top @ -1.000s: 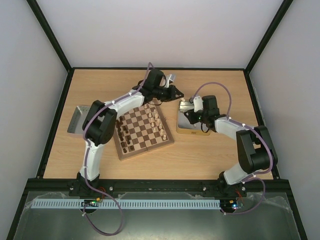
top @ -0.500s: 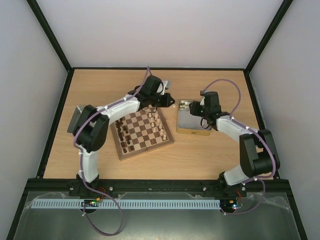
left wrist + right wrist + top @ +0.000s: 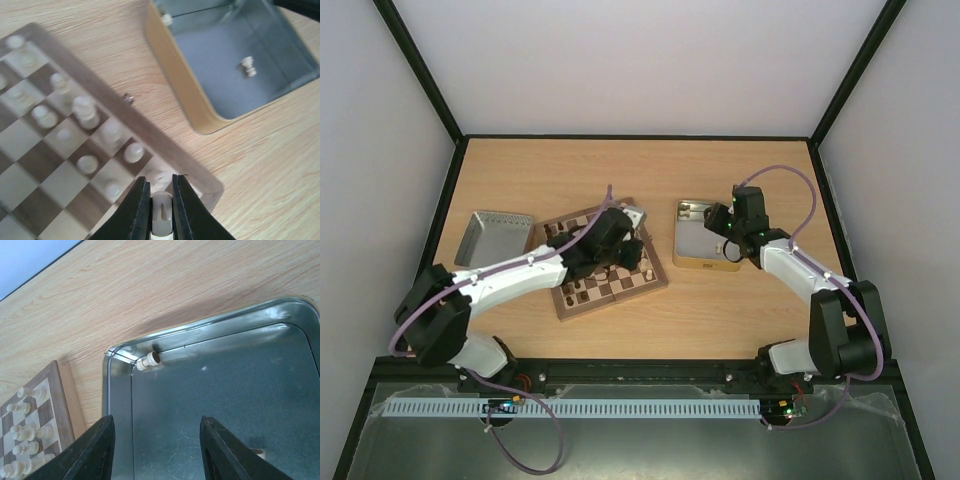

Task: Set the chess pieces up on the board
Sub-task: Place the chess piece on the chessboard.

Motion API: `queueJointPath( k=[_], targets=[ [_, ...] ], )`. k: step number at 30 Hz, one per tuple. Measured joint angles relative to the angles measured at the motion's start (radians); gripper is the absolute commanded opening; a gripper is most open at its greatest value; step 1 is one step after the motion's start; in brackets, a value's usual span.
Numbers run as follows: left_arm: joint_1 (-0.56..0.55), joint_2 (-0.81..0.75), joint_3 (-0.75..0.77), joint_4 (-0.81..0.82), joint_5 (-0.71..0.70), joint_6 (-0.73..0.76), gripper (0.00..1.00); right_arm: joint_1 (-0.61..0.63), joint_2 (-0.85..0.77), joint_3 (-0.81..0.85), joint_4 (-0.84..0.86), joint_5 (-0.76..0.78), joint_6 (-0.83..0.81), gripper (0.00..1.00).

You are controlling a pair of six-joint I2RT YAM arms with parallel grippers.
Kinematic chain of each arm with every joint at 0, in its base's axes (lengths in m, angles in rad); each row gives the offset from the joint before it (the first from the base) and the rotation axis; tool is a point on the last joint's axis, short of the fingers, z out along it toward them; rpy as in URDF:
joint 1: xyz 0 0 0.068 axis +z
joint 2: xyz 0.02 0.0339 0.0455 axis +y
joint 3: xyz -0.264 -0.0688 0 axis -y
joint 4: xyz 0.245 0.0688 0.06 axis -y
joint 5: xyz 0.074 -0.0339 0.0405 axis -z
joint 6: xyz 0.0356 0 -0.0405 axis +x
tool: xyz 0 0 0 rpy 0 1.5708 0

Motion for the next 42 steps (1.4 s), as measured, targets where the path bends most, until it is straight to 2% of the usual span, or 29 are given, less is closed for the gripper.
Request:
queueJointPath(
  k=[4,9,18,26,42],
  targets=[
    [0.000,-0.069,-0.062,-0.014,-0.093,-0.025,0.10,0.000,0.000,-0.008,-0.005,0.000,0.015,0.46],
    [0.035,-0.107,-0.061,-0.014,-0.154,-0.047,0.10,0.000,0.000,-0.012,-0.008,-0.003,0.022,0.45],
    [0.142,0.129,0.127,0.017,-0.162,-0.035,0.10,0.000,0.001,-0.011,-0.011,-0.021,0.043,0.45],
    [0.178,0.286,0.242,0.045,-0.154,-0.001,0.10,0.000,0.001,-0.010,-0.038,-0.018,0.043,0.45],
    [0.207,0.424,0.314,0.037,-0.124,0.031,0.11,0.000,0.001,-0.010,-0.057,-0.013,0.043,0.45]
  ],
)
